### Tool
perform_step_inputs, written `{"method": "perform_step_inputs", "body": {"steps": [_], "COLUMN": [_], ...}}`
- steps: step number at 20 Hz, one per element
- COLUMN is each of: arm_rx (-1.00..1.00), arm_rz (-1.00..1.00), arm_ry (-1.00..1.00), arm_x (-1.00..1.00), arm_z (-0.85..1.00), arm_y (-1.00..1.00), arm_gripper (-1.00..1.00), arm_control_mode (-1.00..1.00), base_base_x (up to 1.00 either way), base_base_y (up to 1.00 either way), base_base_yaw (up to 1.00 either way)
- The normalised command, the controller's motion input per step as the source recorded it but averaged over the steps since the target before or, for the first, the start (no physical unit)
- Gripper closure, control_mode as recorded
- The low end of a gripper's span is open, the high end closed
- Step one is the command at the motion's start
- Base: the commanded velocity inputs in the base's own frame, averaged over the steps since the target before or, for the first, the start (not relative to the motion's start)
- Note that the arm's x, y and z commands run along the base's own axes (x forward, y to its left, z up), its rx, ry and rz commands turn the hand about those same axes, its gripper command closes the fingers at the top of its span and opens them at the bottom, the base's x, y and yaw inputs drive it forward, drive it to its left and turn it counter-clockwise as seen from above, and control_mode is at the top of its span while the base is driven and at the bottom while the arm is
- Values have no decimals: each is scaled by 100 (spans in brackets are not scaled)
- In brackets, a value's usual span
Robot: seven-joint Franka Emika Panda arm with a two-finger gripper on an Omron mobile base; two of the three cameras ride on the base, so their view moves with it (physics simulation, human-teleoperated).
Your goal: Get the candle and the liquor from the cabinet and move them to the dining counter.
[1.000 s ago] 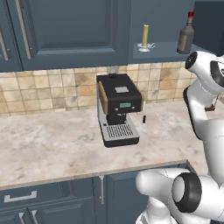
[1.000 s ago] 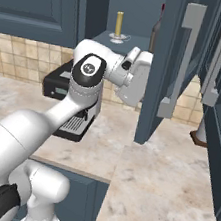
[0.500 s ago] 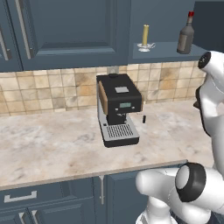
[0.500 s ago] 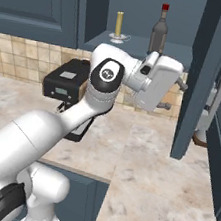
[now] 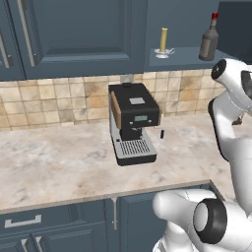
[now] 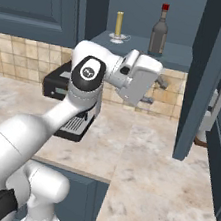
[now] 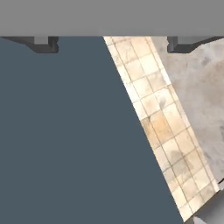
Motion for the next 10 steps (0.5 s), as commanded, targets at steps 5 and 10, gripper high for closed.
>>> {"method": "perform_step_inputs", "body": {"steps": [5,10], "arm_rx": [1,3], "arm_rz": [11,23], "arm_ry": [-32,-29], "arm_x": [0,11], "arm_z": [-1,7], "arm_y": [83,41], "arm_gripper": [-100,-100], "arm_control_mode": [-100,-100], "base_base_x": [0,0], "base_base_y": [0,0], "base_base_yaw": [0,0]}}
